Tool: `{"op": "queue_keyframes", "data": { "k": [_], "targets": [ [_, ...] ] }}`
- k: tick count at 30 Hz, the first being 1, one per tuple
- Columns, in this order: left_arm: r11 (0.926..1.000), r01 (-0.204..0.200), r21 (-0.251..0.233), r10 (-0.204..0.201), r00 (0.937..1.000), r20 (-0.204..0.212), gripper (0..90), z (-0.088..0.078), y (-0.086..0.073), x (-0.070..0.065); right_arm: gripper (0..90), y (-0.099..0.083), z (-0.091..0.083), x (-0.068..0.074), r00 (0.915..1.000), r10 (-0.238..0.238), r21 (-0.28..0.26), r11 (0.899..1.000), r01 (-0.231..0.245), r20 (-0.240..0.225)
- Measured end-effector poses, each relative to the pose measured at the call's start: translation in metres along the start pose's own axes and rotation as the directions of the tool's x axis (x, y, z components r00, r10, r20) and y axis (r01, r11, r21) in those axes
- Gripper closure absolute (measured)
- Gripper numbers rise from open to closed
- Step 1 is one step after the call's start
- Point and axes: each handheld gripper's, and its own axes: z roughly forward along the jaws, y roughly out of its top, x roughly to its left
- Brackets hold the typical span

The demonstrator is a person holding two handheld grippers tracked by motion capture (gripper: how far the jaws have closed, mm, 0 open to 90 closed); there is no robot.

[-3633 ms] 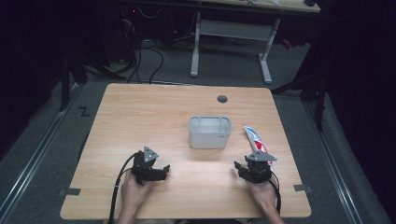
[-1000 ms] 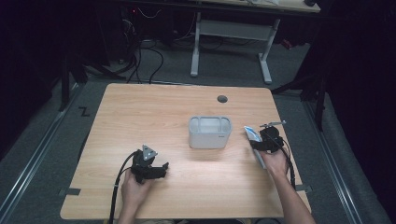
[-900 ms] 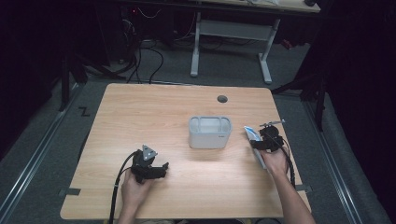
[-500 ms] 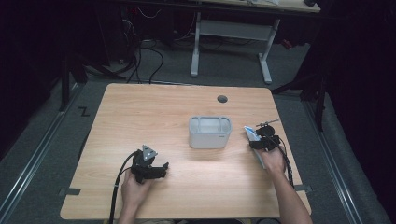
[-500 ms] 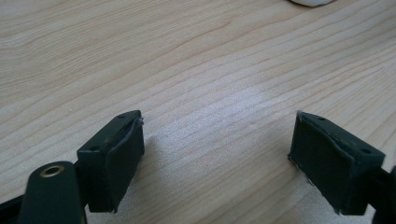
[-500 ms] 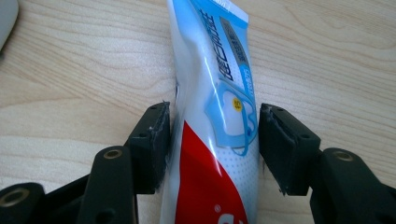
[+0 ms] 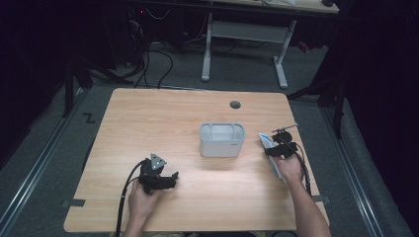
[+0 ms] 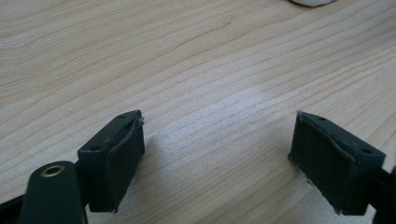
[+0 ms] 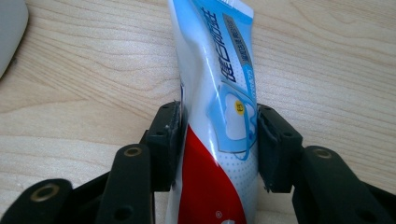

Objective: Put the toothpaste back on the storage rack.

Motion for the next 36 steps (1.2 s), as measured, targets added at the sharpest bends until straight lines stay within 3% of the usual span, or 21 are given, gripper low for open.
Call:
{"op": "queue_keyframes", "data": {
  "k": [5,10,18,29,36],
  "targets": [
    [1.0000,0.000,0.000,0.000,1.0000,0.000,18.0,0.000,0.000,0.000,65.9,0.001,-0.003,0.000,0.9999,-0.016,0.008,1.000,0.016,-0.001],
    [1.0000,0.001,-0.001,-0.001,1.0000,0.000,18.0,0.000,0.000,0.000,69.3,0.003,-0.003,0.005,0.9991,-0.041,0.018,0.999,0.041,0.011],
    [1.0000,0.004,-0.001,-0.004,1.0000,-0.005,18.0,0.000,0.000,-0.001,70.6,0.002,-0.005,0.003,0.9995,-0.031,0.011,0.999,0.031,-0.005],
    [1.0000,0.007,0.000,-0.007,0.9999,-0.007,17.4,0.000,0.000,-0.001,71.3,-0.005,-0.011,-0.003,0.9979,-0.005,-0.007,1.000,0.005,-0.064],
    [1.0000,0.007,0.000,-0.007,0.9999,-0.007,17.3,0.000,0.000,-0.001,71.5,-0.008,-0.025,-0.009,0.9953,0.003,-0.061,0.998,-0.009,-0.097]
  ]
}}
